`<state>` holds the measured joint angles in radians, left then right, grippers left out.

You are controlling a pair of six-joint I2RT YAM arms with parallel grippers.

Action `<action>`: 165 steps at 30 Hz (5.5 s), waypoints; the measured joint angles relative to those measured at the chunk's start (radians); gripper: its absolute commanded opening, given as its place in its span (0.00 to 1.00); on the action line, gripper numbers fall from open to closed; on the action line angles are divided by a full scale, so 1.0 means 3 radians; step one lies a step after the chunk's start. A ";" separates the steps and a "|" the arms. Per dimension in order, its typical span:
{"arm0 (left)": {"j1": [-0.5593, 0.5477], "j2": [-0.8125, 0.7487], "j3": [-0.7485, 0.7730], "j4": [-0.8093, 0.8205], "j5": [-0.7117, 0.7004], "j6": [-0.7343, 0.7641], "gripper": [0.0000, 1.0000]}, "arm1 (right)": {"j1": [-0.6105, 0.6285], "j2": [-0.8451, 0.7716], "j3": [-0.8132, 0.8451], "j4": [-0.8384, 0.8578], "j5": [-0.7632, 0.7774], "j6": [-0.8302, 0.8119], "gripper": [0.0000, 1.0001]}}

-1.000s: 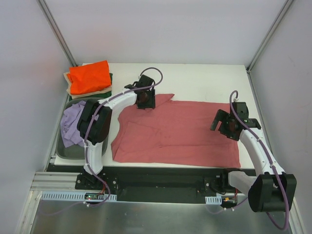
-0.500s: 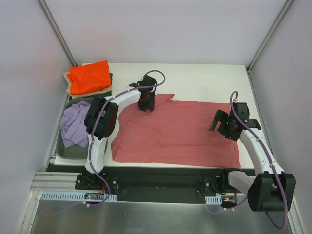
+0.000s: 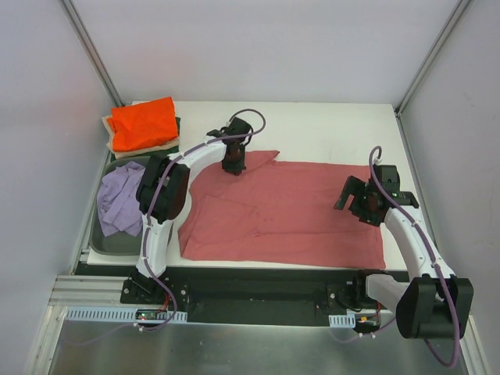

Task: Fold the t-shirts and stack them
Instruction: Grap the side of the flattened tshirt furthest away from the robot with both arms, then fold the other side of the tshirt into a rectangle

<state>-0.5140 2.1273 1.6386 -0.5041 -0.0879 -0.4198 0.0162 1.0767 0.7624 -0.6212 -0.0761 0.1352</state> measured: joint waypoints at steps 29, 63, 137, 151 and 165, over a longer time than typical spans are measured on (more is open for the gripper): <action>0.0128 -0.0416 -0.0515 0.0580 0.0408 0.0060 0.00 | -0.0668 0.2364 0.2064 0.0310 0.0342 0.0198 0.93; 0.0235 -0.0619 -0.0647 0.0713 0.0618 0.0011 0.00 | -0.0680 0.3750 0.3241 -0.0058 0.0640 -0.0295 0.03; 0.0254 -0.4935 -0.3432 0.0206 0.0900 -0.0844 0.00 | -0.0441 0.0966 0.1077 -0.0153 0.0994 -0.0554 0.09; 0.0254 -0.4791 -0.3497 0.0144 0.0870 -0.0927 0.00 | -0.0397 0.0601 0.0632 -0.0224 0.0551 -0.0435 0.63; 0.0256 -0.3513 -0.3160 0.0601 0.0582 -0.0971 0.00 | 0.2351 0.0708 0.0448 0.0704 -0.0501 -0.0418 0.57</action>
<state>-0.4374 1.0733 0.6907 -0.3237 0.0868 -0.7113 0.7216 1.2892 0.8967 -0.4099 -0.2264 0.0097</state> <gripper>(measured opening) 0.009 0.585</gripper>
